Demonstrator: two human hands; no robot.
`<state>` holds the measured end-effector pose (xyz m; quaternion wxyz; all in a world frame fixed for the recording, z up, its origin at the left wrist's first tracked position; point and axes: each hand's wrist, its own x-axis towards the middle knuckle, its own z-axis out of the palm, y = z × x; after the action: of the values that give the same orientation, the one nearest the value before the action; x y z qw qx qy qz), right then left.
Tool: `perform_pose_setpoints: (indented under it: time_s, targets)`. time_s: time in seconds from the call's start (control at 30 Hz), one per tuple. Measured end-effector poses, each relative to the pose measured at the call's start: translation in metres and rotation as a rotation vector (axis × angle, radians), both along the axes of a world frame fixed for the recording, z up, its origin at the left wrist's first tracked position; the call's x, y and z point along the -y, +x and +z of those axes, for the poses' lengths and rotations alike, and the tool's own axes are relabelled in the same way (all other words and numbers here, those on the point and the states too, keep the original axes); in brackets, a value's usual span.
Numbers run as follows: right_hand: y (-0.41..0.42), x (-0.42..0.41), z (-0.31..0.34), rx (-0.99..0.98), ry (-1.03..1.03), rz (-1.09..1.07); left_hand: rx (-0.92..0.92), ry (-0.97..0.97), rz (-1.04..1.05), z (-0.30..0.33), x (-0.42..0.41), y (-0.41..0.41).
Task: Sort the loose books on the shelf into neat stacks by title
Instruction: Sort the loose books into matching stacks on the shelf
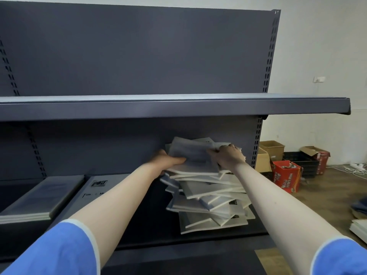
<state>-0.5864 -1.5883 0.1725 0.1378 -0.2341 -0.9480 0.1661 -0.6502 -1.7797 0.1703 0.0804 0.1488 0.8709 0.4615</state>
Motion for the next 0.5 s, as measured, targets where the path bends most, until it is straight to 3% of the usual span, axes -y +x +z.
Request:
perform_pose_setpoints:
  time_s: [0.23,0.5]
  targets:
    - [-0.015,0.021,-0.001,0.014,0.016,0.096,0.008,0.231,0.019,-0.003,0.017,0.006]
    - [-0.025,0.063,0.008,-0.118,-0.088,0.186,-0.075,0.402,0.089,-0.01,0.058,0.018]
